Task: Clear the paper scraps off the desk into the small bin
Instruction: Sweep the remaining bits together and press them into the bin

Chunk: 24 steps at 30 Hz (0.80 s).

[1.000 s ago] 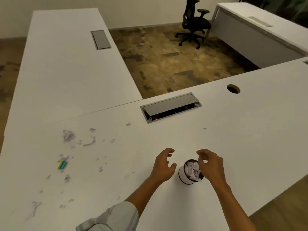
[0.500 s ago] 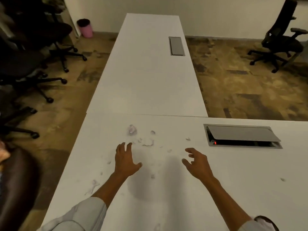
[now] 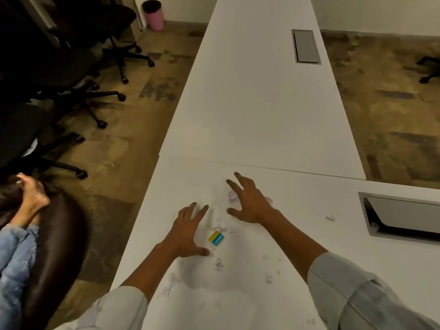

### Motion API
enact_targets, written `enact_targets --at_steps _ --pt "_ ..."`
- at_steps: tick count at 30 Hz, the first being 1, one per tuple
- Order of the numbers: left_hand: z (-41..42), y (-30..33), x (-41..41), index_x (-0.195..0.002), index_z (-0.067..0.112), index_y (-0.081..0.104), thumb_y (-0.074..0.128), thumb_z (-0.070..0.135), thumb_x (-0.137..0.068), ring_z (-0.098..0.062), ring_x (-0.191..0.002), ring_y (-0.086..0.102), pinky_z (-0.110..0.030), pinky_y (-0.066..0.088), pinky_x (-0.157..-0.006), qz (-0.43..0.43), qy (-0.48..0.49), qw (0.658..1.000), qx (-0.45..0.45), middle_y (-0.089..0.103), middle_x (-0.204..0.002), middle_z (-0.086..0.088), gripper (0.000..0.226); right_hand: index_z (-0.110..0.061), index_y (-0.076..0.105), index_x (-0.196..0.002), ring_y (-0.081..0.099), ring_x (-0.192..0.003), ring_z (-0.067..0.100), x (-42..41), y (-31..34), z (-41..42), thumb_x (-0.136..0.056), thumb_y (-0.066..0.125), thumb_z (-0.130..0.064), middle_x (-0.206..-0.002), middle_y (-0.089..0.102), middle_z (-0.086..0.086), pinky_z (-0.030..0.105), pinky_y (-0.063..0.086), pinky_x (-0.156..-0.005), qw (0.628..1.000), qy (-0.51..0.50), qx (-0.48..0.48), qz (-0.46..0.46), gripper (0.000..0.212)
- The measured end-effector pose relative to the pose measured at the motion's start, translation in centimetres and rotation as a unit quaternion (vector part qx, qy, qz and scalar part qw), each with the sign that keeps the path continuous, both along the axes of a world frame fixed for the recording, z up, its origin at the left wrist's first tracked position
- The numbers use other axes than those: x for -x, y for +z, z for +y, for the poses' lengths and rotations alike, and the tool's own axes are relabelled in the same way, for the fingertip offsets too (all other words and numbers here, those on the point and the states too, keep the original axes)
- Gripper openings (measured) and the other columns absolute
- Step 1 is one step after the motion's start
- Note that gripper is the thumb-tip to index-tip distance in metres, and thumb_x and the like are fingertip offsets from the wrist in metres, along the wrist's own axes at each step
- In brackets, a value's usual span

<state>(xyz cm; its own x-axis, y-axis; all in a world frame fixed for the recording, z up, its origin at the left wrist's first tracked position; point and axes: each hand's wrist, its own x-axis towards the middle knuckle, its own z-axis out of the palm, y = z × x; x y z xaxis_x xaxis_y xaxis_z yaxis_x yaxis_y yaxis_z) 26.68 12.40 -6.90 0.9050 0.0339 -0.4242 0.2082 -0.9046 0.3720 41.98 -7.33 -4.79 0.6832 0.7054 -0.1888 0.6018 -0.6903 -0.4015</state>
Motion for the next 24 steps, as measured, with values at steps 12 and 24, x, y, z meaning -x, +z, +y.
enact_targets --at_steps 12,24 --pt "-7.4 -1.5 0.4 -0.122 0.01 0.05 0.055 0.014 -0.091 -0.027 -0.111 0.052 -0.036 0.05 -0.094 -0.078 0.021 0.995 0.051 0.049 -0.13 -0.012 0.032 -0.017 0.042 -0.141 0.029 -0.142 0.033 6.6 -4.4 -2.1 -0.094 0.053 -0.029 -0.155 0.031 0.011 0.046 0.04 -0.107 0.996 -0.012 0.057 -0.061 0.05" --pt "-13.1 2.7 7.0 -0.109 0.006 0.056 0.037 -0.005 -0.087 -0.022 -0.108 0.056 -0.027 0.043 -0.089 -0.016 0.058 0.998 0.033 0.055 -0.118 -0.011 0.031 -0.013 0.066 -0.099 0.056 -0.105 0.019 16.4 -2.0 -11.5 -0.09 0.053 -0.008 -0.112 0.061 0.003 0.026 0.041 -0.072 0.982 -0.155 0.103 0.02 0.016"
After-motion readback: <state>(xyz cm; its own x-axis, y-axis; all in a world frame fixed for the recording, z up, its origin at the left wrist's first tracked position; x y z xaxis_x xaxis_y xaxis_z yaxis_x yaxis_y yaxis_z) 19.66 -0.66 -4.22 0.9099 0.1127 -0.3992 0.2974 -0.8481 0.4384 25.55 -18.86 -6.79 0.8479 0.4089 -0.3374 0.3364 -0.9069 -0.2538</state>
